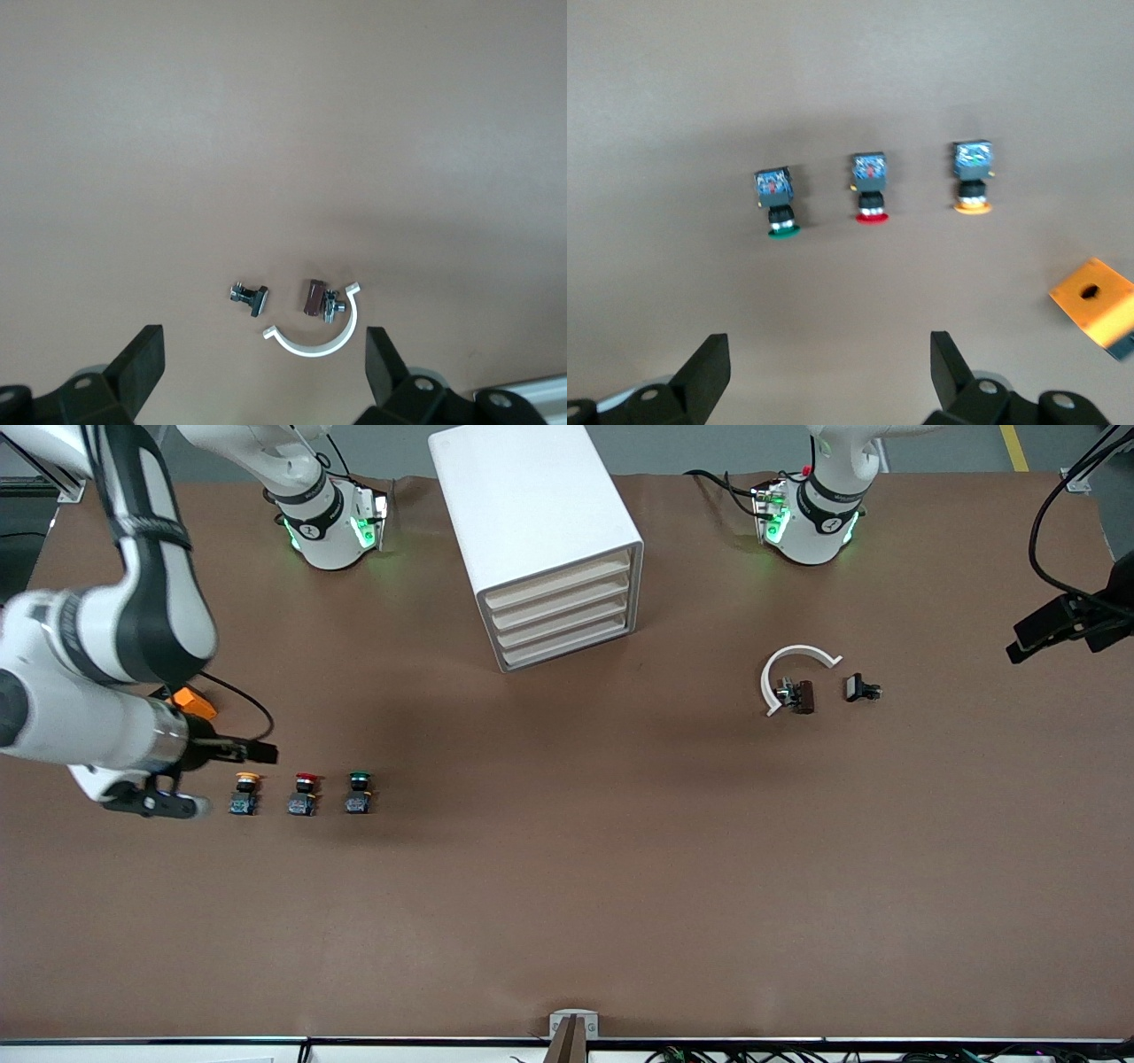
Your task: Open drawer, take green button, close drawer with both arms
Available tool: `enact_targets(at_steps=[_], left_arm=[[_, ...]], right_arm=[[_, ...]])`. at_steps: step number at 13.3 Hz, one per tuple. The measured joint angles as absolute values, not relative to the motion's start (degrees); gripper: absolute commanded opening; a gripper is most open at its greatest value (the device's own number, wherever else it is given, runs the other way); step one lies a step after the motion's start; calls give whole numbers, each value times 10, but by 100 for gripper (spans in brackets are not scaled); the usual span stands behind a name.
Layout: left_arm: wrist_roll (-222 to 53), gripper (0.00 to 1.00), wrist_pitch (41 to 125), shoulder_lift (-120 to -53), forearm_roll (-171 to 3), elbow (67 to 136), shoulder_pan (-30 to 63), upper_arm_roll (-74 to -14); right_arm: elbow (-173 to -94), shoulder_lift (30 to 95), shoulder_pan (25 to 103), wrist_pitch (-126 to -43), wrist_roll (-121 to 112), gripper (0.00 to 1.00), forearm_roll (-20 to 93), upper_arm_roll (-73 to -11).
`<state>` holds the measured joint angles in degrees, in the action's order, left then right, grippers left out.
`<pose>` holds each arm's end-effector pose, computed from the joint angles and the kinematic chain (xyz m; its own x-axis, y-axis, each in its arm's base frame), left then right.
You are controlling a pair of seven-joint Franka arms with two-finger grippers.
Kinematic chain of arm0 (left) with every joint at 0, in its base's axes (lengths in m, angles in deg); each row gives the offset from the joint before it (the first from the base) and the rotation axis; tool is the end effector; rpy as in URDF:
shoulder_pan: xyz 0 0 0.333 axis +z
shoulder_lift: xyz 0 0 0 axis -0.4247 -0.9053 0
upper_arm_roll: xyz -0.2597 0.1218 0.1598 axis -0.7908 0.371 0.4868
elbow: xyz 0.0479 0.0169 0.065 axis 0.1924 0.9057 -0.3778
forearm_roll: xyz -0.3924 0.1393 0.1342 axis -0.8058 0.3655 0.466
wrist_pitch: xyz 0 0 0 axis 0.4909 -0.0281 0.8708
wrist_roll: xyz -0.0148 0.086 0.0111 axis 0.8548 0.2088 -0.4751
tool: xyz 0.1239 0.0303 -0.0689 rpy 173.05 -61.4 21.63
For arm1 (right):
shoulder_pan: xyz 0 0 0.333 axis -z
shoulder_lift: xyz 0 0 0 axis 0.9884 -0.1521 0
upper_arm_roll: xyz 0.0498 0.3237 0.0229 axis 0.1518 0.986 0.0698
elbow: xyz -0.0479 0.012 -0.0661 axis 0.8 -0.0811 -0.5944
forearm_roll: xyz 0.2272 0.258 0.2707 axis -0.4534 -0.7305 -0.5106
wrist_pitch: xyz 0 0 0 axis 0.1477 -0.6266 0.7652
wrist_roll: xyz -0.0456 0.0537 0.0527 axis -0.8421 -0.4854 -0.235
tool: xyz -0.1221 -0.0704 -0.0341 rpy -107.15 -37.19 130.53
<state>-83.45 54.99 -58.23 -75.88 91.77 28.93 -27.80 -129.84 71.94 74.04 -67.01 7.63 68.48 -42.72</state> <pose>0.5831 0.0135 0.6214 0.9923 0.1233 0.0135 0.1231 -0.9923 0.0163 0.6497 0.0274 0.4076 0.9720 -0.1217 -0.2012 -0.1302 -0.9910 -0.0298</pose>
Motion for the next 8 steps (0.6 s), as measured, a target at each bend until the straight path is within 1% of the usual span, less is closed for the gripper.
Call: enact_targets(at_steps=[4,8], left_arm=[[-832,100,539,-573,-760,924,289,-286],[-827,100,535,-571,-760,926,289,-310]], right_arm=[[-1298,794,766,-614,44,100,714,-427],[-1299,842,788,-587,16,100,714,-427]])
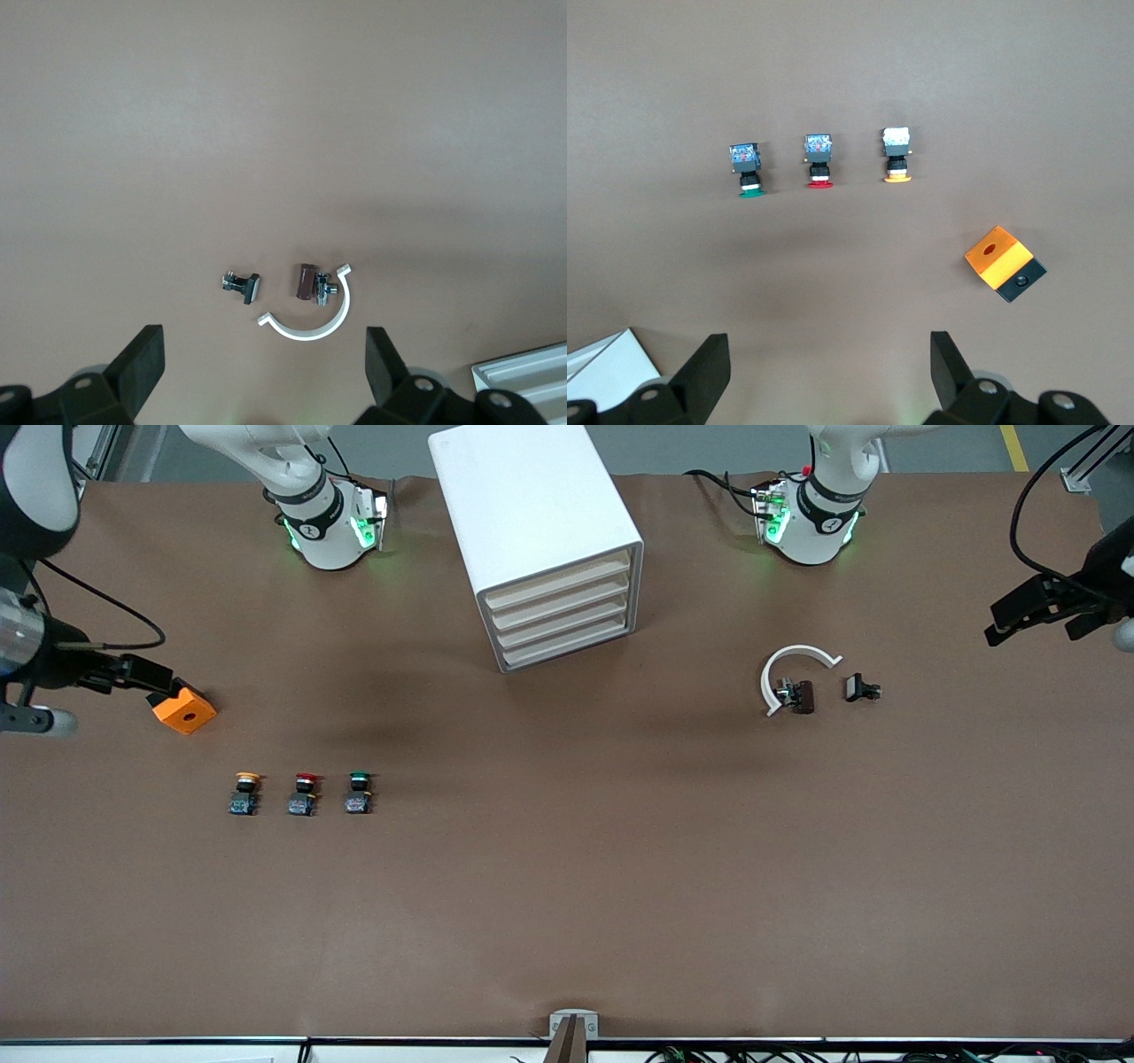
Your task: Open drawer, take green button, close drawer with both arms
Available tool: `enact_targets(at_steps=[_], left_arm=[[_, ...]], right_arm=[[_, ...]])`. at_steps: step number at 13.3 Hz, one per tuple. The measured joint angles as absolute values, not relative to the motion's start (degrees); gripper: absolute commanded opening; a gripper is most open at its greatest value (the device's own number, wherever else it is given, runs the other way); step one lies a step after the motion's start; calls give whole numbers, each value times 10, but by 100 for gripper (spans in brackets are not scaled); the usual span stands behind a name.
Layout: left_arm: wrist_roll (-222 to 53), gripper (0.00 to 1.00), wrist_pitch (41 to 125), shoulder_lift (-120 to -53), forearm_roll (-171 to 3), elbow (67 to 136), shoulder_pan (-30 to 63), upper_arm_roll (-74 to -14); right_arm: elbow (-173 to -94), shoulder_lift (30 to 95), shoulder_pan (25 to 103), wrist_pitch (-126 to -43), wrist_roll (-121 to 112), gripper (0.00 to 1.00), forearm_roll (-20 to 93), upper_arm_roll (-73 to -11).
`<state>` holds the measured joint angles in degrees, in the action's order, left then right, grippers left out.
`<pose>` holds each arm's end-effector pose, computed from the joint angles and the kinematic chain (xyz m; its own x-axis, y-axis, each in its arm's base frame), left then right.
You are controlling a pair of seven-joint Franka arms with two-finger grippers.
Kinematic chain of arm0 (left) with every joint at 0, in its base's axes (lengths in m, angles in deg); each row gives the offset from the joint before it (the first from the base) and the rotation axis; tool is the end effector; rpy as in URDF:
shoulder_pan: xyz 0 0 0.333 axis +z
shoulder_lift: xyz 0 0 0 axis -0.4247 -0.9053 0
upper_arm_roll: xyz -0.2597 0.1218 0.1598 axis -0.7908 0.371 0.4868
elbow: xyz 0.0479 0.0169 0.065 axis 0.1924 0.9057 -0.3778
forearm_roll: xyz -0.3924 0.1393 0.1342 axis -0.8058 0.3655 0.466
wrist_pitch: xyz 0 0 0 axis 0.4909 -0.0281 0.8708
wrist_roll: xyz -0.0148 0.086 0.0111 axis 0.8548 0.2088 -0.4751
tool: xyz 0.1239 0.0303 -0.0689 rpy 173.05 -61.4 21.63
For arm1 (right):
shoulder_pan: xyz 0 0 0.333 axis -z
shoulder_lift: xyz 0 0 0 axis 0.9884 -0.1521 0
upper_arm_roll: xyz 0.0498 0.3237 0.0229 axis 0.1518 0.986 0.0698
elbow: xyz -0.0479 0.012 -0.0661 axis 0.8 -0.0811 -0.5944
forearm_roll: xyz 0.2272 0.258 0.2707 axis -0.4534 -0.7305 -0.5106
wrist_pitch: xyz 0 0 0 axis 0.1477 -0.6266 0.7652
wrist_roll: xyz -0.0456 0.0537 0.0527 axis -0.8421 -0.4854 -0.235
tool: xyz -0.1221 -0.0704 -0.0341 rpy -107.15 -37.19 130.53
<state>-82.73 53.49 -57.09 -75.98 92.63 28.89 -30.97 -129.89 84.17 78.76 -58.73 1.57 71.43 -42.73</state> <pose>0.5728 -0.0204 0.6227 0.9985 0.0547 -0.0076 0.0548 -0.9984 0.0117 0.5971 -0.0325 0.5308 0.9879 -0.0842 -0.1304 -0.0886 -0.9957 -0.0280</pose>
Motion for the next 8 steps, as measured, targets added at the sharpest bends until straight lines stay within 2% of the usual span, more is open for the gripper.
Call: enact_targets(at_steps=[8], left_arm=[[-827,100,523,-554,-760,933,292,-312]], right_arm=[[-1299,857,792,-561,15,100,733,-426]])
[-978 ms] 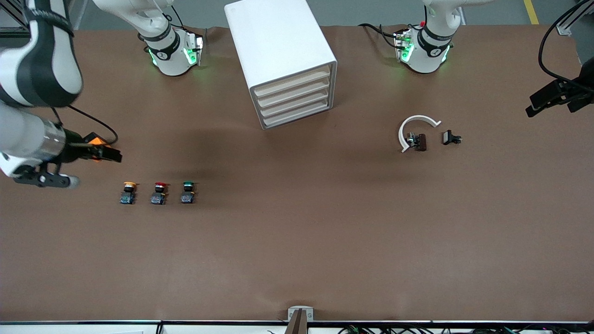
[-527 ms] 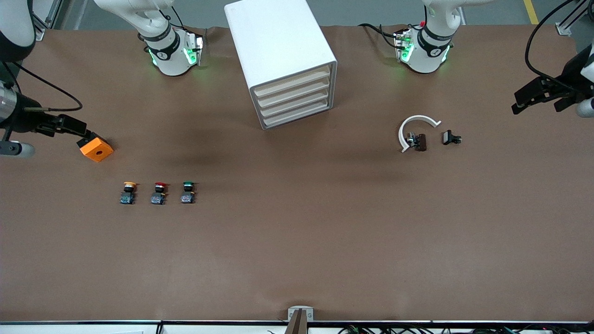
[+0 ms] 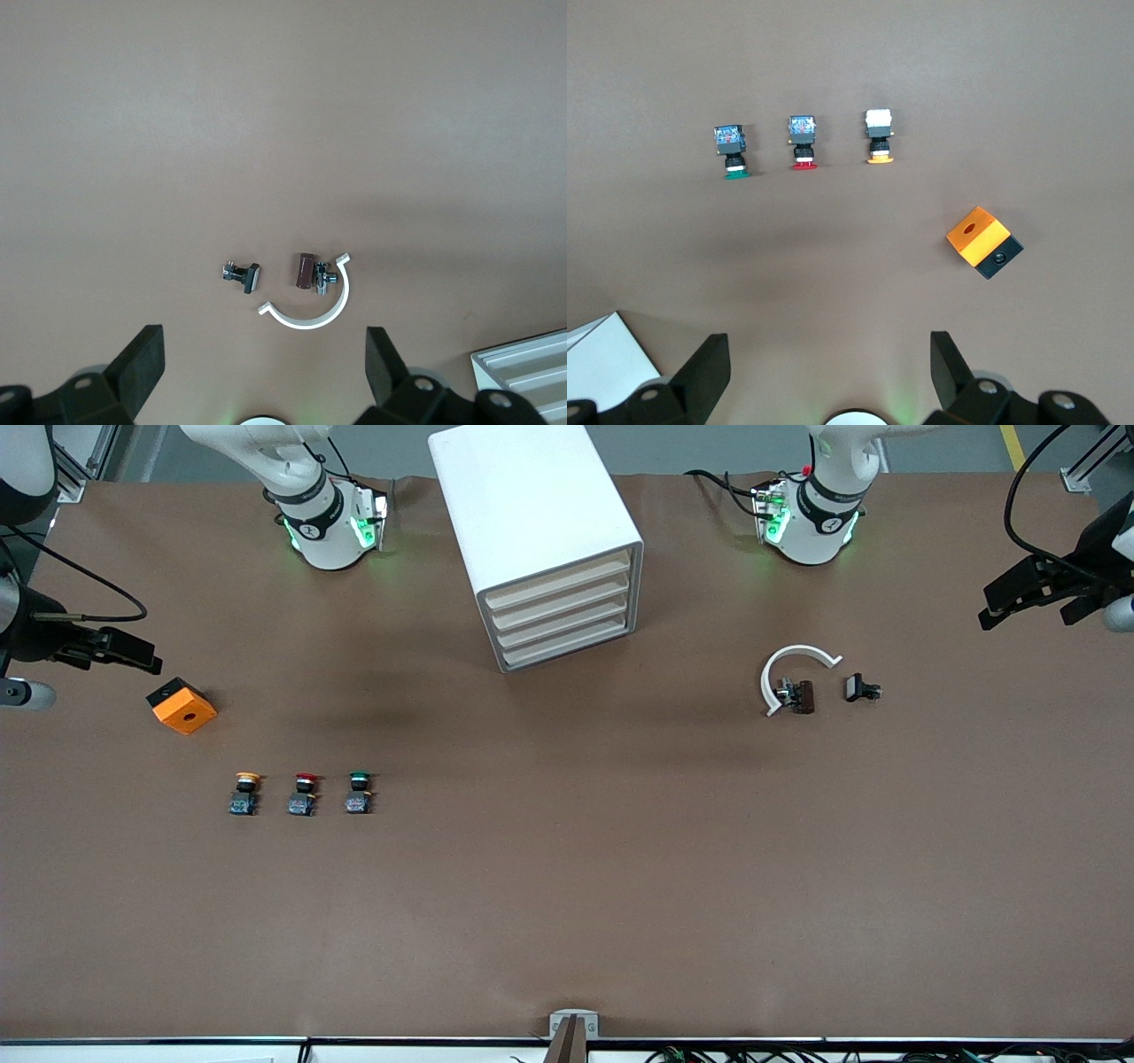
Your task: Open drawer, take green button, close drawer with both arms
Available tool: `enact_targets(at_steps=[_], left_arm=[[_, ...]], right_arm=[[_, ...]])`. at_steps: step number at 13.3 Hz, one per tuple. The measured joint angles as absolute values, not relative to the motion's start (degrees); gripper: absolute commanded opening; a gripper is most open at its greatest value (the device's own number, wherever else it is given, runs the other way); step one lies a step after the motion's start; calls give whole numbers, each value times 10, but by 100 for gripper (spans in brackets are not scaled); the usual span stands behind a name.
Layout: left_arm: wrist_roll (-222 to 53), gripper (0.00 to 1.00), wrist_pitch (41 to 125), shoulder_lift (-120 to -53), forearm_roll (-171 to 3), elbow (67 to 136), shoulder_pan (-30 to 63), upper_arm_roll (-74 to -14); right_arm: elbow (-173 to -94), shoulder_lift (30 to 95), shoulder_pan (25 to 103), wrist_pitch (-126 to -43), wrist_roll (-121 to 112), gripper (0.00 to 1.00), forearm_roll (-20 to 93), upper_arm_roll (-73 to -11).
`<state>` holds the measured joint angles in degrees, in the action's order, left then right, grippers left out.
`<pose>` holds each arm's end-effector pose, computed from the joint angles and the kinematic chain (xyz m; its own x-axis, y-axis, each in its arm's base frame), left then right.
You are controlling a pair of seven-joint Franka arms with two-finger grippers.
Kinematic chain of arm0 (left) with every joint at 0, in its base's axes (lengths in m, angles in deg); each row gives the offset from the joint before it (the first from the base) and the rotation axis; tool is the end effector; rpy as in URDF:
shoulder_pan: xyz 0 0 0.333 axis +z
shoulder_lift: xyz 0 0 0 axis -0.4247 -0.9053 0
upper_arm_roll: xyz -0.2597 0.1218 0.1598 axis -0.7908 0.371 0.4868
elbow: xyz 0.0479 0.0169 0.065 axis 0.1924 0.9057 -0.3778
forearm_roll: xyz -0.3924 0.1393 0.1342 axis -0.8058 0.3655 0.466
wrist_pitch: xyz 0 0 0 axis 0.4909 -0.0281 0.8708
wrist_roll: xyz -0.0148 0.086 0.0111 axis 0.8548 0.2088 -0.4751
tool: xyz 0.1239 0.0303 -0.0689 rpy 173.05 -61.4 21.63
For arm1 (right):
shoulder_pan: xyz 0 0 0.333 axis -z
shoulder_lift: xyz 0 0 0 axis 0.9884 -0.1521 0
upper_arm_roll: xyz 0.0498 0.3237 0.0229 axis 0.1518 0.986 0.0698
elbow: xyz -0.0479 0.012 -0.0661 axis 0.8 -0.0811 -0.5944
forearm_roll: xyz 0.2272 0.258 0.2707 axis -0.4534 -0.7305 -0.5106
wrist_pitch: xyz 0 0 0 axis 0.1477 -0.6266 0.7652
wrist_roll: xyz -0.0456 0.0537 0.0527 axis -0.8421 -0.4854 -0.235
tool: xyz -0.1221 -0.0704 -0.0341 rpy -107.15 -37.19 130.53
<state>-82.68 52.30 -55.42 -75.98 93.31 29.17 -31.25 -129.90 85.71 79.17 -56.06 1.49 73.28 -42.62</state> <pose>0.5607 -0.0209 0.6312 0.9985 0.0537 -0.0109 0.0538 -0.9985 0.0082 0.5839 -0.0400 0.5434 0.9849 -0.0875 -0.1496 -0.0883 -0.9961 0.0014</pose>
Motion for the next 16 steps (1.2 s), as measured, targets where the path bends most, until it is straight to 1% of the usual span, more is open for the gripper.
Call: enact_targets(at_steps=[2,7,11,16], left_arm=[[-827,100,523,-554,-760,935,292,-312],[-827,100,523,-561,-759,932,292,-313],[-827,100,523,-568,-758,931,292,-313],[-827,100,523,-571,-758,930,290,-316]], right_arm=[[-1295,857,792,-562,18,100,733,-426],[-1238,857,795,-532,31,100,735,-426],[-1234,855,807,-490,31,100,735,-426],[-1228,865,816,-488,34,100,735,-426]])
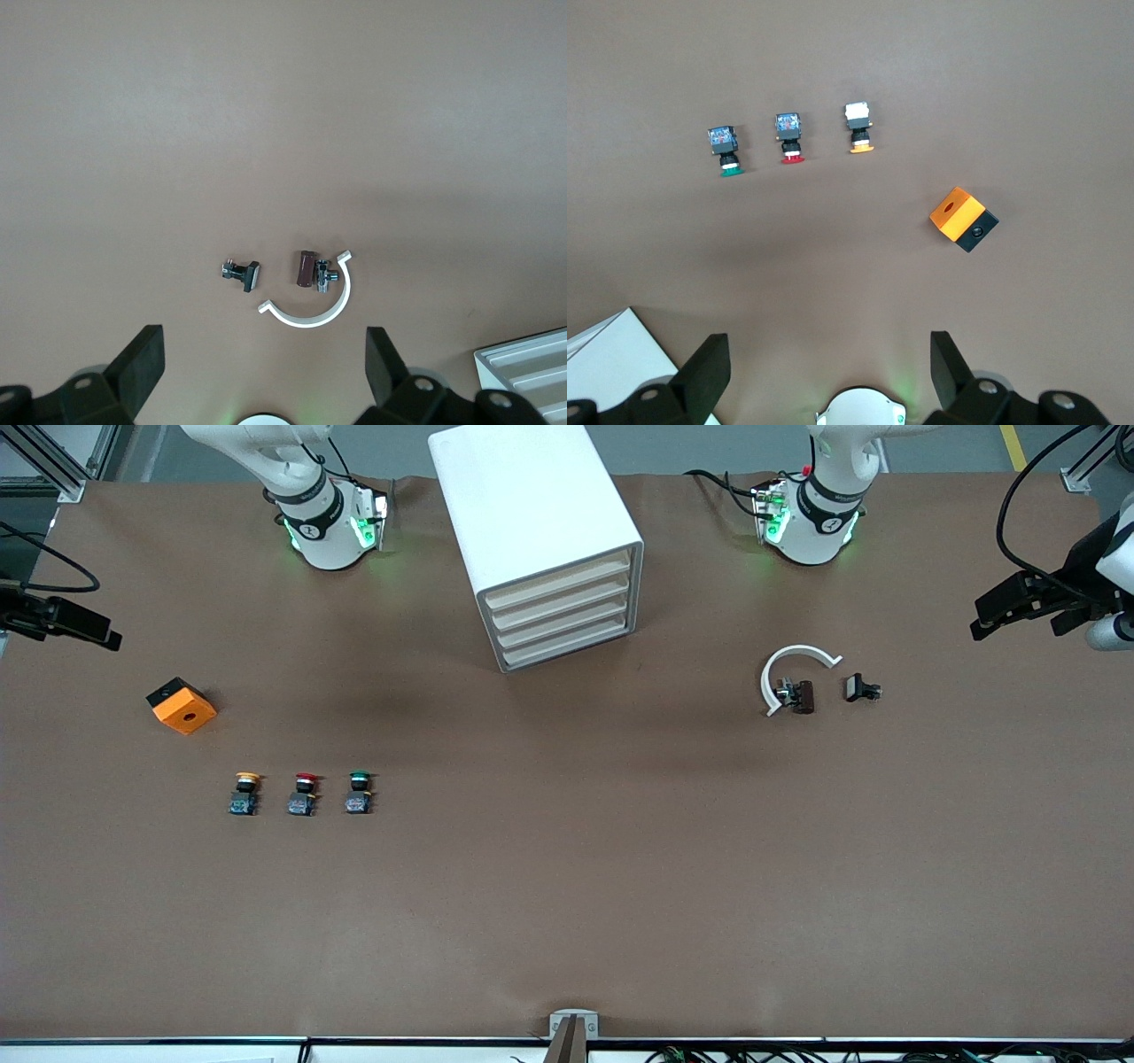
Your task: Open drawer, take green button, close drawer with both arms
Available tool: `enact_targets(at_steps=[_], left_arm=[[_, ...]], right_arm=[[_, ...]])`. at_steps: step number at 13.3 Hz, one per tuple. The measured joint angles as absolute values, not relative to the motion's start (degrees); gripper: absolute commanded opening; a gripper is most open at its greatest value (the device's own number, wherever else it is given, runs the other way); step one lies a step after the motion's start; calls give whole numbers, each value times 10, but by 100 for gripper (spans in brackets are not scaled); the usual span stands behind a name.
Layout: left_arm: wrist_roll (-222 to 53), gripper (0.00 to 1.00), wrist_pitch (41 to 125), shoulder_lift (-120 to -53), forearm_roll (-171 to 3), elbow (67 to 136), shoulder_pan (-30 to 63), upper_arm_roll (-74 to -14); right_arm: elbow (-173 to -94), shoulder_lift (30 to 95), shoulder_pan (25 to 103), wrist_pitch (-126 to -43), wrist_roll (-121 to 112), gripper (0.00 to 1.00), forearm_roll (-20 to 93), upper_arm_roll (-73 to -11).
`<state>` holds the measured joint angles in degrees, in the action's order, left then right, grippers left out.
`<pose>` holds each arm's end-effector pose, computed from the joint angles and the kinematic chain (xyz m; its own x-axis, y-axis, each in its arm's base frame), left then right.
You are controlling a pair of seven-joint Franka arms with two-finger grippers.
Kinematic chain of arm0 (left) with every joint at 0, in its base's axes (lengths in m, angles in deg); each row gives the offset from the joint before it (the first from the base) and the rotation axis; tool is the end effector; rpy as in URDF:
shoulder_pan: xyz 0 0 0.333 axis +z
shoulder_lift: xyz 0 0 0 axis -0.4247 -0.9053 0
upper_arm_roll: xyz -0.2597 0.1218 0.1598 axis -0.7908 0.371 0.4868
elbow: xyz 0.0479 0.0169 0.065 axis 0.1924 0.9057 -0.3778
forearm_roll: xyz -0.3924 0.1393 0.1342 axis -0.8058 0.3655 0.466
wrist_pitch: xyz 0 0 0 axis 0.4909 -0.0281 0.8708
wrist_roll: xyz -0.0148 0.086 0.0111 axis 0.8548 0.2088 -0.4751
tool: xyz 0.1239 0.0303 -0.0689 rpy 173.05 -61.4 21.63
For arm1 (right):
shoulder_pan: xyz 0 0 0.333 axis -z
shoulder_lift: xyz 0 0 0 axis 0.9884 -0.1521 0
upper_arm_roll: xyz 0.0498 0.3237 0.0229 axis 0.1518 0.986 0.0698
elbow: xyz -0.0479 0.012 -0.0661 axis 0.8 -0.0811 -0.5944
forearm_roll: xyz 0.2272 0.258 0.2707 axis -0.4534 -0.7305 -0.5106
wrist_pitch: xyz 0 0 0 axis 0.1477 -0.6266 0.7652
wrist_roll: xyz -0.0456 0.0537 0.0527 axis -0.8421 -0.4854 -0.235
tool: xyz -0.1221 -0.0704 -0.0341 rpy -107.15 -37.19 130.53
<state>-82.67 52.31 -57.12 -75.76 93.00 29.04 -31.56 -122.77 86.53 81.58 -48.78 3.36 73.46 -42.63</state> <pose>0.5695 -0.0242 0.6173 0.9983 0.0461 -0.0347 0.0463 -0.9989 0.0050 0.5692 -0.0641 0.6052 0.9772 -0.1616 -0.1379 -0.1621 -0.9867 0.0073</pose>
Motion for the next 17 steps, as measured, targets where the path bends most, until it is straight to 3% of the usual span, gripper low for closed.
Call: enact_targets(at_steps=[5,17], left_arm=[[-827,100,523,-572,-758,929,289,-324],[-827,100,523,-579,-758,929,290,-324]], right_arm=[[-1226,896,858,-480,34,100,710,-427],[-1283,944,825,-508,33,100,723,-413]])
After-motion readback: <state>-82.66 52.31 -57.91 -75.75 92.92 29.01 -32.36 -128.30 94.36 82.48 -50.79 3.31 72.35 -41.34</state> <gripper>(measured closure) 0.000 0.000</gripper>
